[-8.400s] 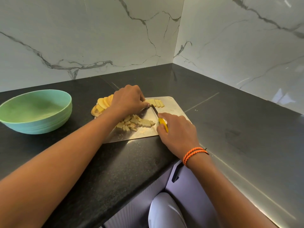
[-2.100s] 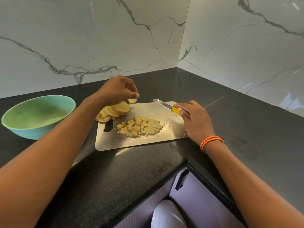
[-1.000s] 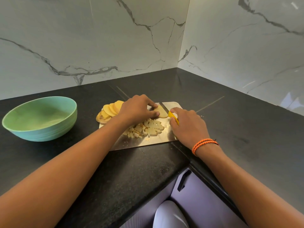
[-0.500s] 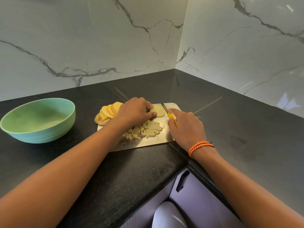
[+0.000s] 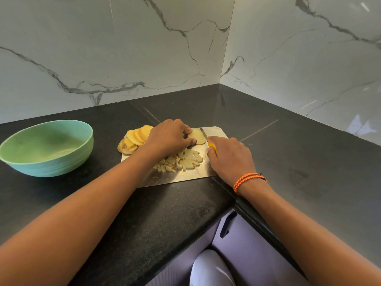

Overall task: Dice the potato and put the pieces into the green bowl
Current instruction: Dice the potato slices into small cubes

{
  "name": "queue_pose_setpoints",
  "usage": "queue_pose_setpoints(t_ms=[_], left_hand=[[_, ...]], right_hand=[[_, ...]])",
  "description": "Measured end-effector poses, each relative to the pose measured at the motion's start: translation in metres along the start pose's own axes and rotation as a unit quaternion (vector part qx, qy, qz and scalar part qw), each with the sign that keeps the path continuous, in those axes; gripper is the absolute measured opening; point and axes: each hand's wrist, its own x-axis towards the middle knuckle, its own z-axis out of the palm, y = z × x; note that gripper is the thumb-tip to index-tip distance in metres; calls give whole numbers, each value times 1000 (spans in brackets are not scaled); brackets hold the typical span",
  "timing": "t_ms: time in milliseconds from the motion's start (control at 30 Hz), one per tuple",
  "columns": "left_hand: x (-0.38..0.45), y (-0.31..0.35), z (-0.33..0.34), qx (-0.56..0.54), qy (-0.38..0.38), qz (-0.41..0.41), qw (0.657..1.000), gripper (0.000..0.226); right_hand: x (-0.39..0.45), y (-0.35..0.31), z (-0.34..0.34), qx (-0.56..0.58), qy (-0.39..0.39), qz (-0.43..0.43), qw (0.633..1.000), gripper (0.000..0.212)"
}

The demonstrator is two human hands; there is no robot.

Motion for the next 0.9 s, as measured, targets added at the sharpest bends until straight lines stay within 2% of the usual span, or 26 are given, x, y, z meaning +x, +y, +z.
queue_pose_setpoints(t_ms=[400,767,900], left_hand=[[-4,2,-3,33,4,6,999,47],[0,-5,4,56,20,-4,998,51],[0,-5,5,55,20,-6,998,50]], right_hand=[[-23,-3,-8,28,-26,20,999,37],[-45,4,-12,74,40,13,996,42],[-29,-3,-7,73,31,18,997,42]])
